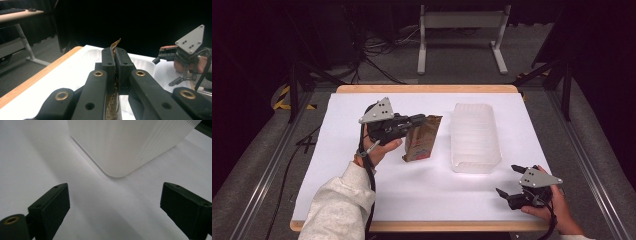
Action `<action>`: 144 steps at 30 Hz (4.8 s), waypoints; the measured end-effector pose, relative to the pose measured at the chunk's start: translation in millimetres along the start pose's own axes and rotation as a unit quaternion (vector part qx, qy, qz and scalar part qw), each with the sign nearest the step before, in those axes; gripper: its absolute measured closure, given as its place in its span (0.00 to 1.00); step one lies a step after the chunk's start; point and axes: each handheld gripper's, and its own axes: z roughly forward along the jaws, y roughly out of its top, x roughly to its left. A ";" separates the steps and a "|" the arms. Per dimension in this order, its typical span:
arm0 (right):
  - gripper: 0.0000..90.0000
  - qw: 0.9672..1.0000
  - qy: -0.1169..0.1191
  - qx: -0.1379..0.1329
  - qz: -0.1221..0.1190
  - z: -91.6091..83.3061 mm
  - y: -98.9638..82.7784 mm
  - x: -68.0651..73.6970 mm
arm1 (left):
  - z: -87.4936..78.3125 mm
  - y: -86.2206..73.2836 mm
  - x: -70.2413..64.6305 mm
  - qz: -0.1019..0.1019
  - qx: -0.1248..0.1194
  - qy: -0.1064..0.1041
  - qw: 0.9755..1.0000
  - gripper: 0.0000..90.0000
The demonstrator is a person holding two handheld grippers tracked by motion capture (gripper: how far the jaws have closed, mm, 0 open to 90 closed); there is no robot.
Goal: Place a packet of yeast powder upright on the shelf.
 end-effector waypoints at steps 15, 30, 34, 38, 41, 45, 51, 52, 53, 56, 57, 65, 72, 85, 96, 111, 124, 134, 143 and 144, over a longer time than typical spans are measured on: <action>0.11 1.000 0.002 0.003 0.003 0.2 -1.3 0.2 | 36.9 28.2 14.7 0.014 -0.018 -0.021 1.000 0.97; 0.11 1.000 0.001 0.000 0.012 -2.4 -4.9 -2.4 | 79.8 48.8 23.6 0.026 -0.039 -0.060 0.997 0.97; 0.11 1.000 0.002 0.000 0.014 -3.4 -6.0 -2.1 | 86.6 52.3 26.4 0.026 -0.040 -0.063 0.997 0.97; 0.11 1.000 0.000 0.000 0.019 -4.8 -7.3 -2.8 | 93.6 55.6 32.3 0.024 -0.043 -0.071 0.996 0.97; 0.11 1.000 -0.001 0.000 0.021 -5.2 -8.4 -3.9 | 98.3 56.4 38.3 0.022 -0.045 -0.077 0.996 0.97; 0.11 1.000 -0.002 0.003 0.024 -5.5 -9.7 -4.0 | 106.0 55.4 44.7 0.014 -0.051 -0.082 0.995 0.97; 0.11 1.000 -0.002 0.004 0.028 -6.0 -10.6 -4.9 | 124.0 51.5 44.2 0.015 -0.046 -0.084 0.995 0.97; 0.11 1.000 -0.002 0.003 0.027 -6.0 -10.6 -4.6 | 127.9 50.5 43.6 0.015 -0.044 -0.089 0.995 0.96; 0.11 1.000 -0.002 0.002 0.027 -6.2 -10.6 -4.5 | 130.1 50.0 43.1 0.014 -0.043 -0.088 0.995 0.96; 0.11 1.000 -0.001 0.002 0.026 -6.5 -10.5 -4.0 | 137.0 48.1 41.6 0.014 -0.041 -0.088 0.995 0.96; 0.11 1.000 -0.001 0.001 0.026 -6.7 -10.6 -4.0 | 139.5 47.5 41.0 0.017 -0.039 -0.087 0.995 0.96; 0.11 1.000 0.000 0.000 0.025 -7.1 -10.5 -3.8 | 147.3 52.0 40.8 0.018 -0.047 -0.085 0.995 0.96; 0.11 1.000 0.002 0.001 0.026 -6.9 -11.0 -4.2 | 149.3 51.5 45.9 0.005 -0.053 -0.099 0.994 0.96; 0.11 1.000 0.005 0.002 0.022 -7.3 -10.9 -3.0 | 179.8 23.8 37.3 -0.024 -0.052 -0.110 0.992 0.96; 0.11 1.000 0.007 0.001 0.018 -7.1 -10.9 -2.4 | 191.2 30.8 25.6 -0.025 -0.065 -0.115 0.991 0.96; 0.11 1.000 0.008 0.003 0.018 -6.2 -10.2 -1.1 | 169.3 -13.1 39.6 -0.057 -0.051 -0.105 0.992 0.95; 0.11 1.000 0.007 0.003 0.016 -5.0 -9.4 -0.7 | 152.9 -24.0 43.7 -0.052 -0.034 -0.082 0.995 0.94; 0.11 1.000 0.007 0.003 0.015 -5.4 -9.2 -0.7 | 151.7 -16.4 39.2 -0.030 -0.008 -0.060 0.998 0.91; 0.11 1.000 0.007 0.005 0.015 -4.7 -8.8 -0.3 | 146.7 -14.2 37.8 -0.021 0.003 -0.044 0.999 0.85; 0.11 1.000 0.007 0.005 0.014 -4.5 -8.7 -0.3 | 145.9 -14.3 36.9 -0.024 0.005 -0.042 0.999 0.83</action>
